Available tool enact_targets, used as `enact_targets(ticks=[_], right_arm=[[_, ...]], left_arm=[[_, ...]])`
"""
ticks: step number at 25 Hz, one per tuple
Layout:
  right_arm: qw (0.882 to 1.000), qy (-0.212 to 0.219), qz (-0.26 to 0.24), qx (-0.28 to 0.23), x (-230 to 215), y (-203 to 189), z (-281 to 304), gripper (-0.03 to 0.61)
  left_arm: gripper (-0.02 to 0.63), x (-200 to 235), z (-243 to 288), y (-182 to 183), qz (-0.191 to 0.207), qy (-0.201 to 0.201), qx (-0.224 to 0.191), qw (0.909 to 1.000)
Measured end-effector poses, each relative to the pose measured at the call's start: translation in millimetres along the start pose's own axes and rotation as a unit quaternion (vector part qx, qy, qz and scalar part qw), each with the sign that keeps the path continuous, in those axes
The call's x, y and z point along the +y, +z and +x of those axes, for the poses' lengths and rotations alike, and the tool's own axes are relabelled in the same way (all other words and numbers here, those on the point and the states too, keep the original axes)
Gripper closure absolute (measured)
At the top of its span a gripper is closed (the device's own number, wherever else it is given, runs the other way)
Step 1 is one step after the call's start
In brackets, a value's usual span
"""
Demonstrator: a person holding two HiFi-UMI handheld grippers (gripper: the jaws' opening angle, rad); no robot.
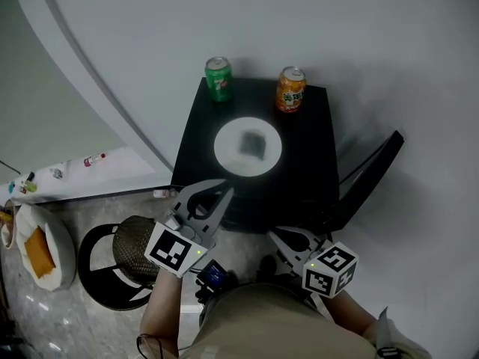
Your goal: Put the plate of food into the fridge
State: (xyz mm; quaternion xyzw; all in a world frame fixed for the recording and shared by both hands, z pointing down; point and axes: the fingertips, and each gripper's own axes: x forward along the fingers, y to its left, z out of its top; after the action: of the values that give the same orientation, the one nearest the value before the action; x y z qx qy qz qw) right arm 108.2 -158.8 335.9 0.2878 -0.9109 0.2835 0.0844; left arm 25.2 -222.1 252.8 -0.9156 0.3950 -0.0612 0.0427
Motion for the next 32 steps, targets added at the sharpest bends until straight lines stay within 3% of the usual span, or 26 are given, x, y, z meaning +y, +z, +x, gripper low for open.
enact_targets(ticks=[3,4,5,6,8,11,15,17,26,29,32], right_arm=[[1.000,0.003,0.001,0.003,-1,-2,1,0.557],[1.000,0.004,0.001,0.003,-1,-2,1,0.557],[1.000,0.004,0.001,0.003,-1,-2,1,0.557],[1.000,0.004,0.002,0.003,-1,-2,1,0.557],[1.000,0.003,0.004,0.002,-2,-2,0,0.557],[1.000,0.001,0.006,0.001,-4,-3,-2,0.557],[1.000,-0.002,0.011,0.001,-7,-5,-2,0.557],[1.000,-0.002,0.012,0.001,-7,-5,-2,0.557],[1.000,0.000,0.011,0.009,-8,-6,3,0.557],[1.000,0.003,0.010,0.010,-9,-6,5,0.557],[1.000,0.005,0.011,0.011,-9,-5,7,0.557]], left_arm=[[0.600,1,4,2,0.022,-0.010,0.005,0.9997],[0.566,0,6,2,0.028,-0.016,0.007,0.9995],[0.460,-1,9,2,0.035,-0.025,0.010,0.9990],[0.406,-3,11,2,0.046,-0.034,0.015,0.9983],[0.347,-8,16,2,0.075,-0.053,0.027,0.9954],[0.324,-12,22,-5,0.125,-0.071,0.061,0.9876],[0.318,-12,30,-20,0.210,-0.082,0.120,0.9668],[0.318,-14,34,-25,0.234,-0.092,0.137,0.9580],[0.308,-24,46,-39,0.285,-0.142,0.180,0.9306],[0.308,-25,46,-43,0.283,-0.153,0.190,0.9277],[0.308,-26,46,-53,0.288,-0.168,0.213,0.9185]])
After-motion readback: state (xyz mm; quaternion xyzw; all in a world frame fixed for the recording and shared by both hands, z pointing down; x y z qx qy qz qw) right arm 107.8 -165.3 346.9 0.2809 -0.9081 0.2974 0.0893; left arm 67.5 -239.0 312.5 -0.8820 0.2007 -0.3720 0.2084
